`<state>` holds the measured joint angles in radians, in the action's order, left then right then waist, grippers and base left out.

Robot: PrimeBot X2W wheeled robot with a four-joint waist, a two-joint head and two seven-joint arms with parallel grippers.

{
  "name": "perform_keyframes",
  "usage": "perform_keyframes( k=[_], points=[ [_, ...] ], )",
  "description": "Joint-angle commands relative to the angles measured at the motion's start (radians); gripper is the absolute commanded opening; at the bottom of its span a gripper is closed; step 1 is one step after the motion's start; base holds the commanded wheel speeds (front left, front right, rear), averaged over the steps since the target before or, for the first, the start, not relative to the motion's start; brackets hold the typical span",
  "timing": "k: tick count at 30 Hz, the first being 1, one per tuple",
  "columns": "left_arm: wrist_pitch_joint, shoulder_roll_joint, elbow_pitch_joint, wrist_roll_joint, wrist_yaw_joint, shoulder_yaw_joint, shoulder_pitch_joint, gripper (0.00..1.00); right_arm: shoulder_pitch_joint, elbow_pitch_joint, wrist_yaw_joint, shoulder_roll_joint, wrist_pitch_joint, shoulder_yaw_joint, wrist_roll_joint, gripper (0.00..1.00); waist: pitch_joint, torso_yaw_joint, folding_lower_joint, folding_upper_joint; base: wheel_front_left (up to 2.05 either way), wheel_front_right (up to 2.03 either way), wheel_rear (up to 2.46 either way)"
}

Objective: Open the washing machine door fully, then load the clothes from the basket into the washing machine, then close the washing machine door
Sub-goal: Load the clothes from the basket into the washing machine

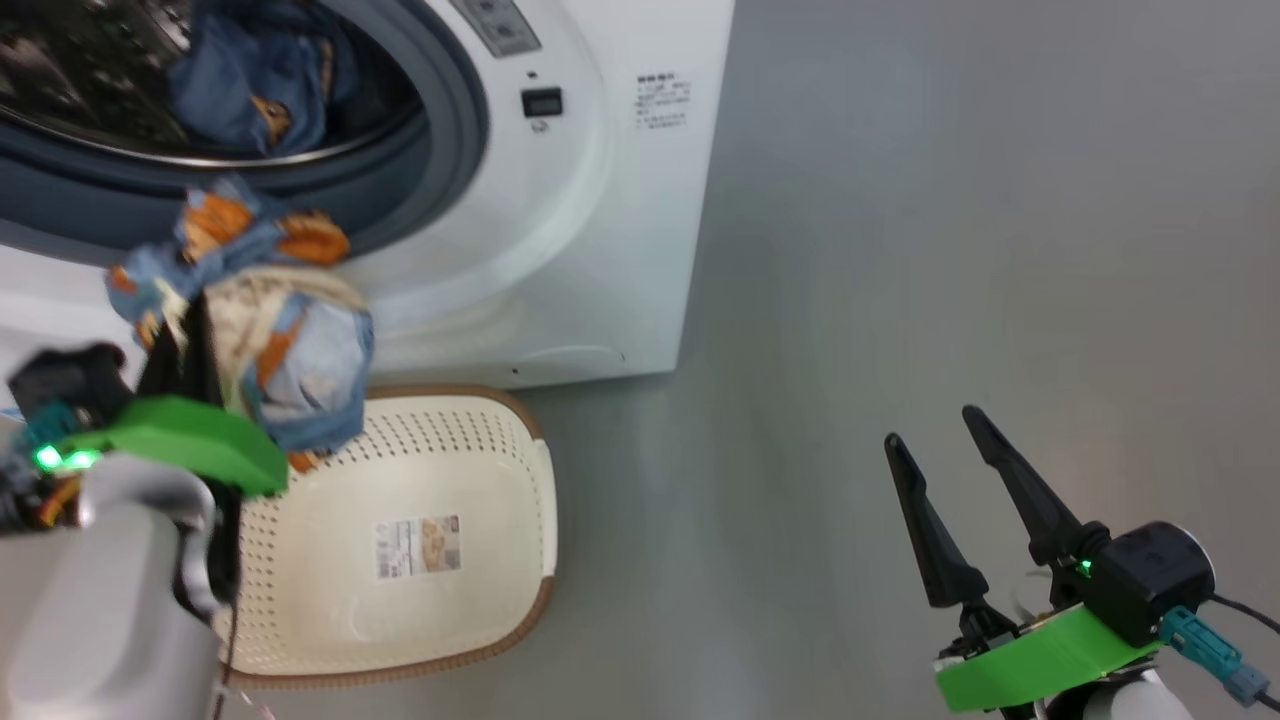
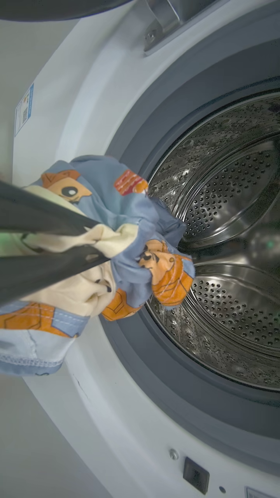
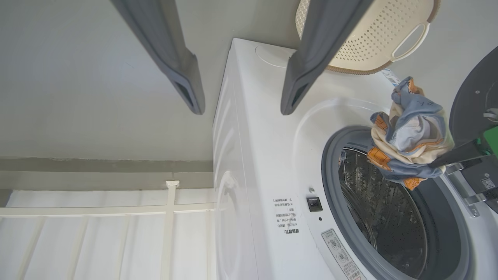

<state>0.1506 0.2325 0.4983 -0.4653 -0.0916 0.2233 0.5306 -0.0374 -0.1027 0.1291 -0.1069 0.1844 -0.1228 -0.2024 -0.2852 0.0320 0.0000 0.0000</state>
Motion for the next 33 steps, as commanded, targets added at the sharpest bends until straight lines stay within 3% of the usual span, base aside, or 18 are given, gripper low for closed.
perform_keyframes(
  k=[1,15,21,27,33],
  points=[
    [-0.007,0.052,0.017,-0.010,0.015,-0.042,0.083,0.00,-0.035,-0.019,0.002,-0.009,0.016,-0.030,-0.021,1.00,-0.096,0.050,0.0000,0.0000,0.00,0.00,0.00],
    [-0.212,0.191,0.201,-0.051,0.097,-0.067,0.445,0.00,-0.141,0.034,0.002,0.000,0.068,-0.056,-0.052,1.00,-0.260,0.142,0.0000,0.0000,0.00,0.00,0.00],
    [-0.294,0.263,0.211,-0.049,0.096,-0.075,0.561,0.00,-0.169,0.049,0.002,0.008,0.075,-0.067,-0.064,1.00,-0.310,0.180,0.0000,0.0000,0.00,0.00,0.00],
    [-0.300,0.328,0.193,-0.032,0.077,-0.090,0.656,0.00,-0.191,0.051,0.002,0.016,0.077,-0.071,-0.074,1.00,-0.353,0.214,0.0000,0.0000,0.00,0.00,0.00],
    [-0.228,0.367,0.196,-0.018,0.064,-0.110,0.740,0.00,-0.202,0.047,0.002,0.021,0.077,-0.079,-0.083,1.00,-0.374,0.234,0.0000,0.0000,0.00,0.00,0.00]
  ],
)
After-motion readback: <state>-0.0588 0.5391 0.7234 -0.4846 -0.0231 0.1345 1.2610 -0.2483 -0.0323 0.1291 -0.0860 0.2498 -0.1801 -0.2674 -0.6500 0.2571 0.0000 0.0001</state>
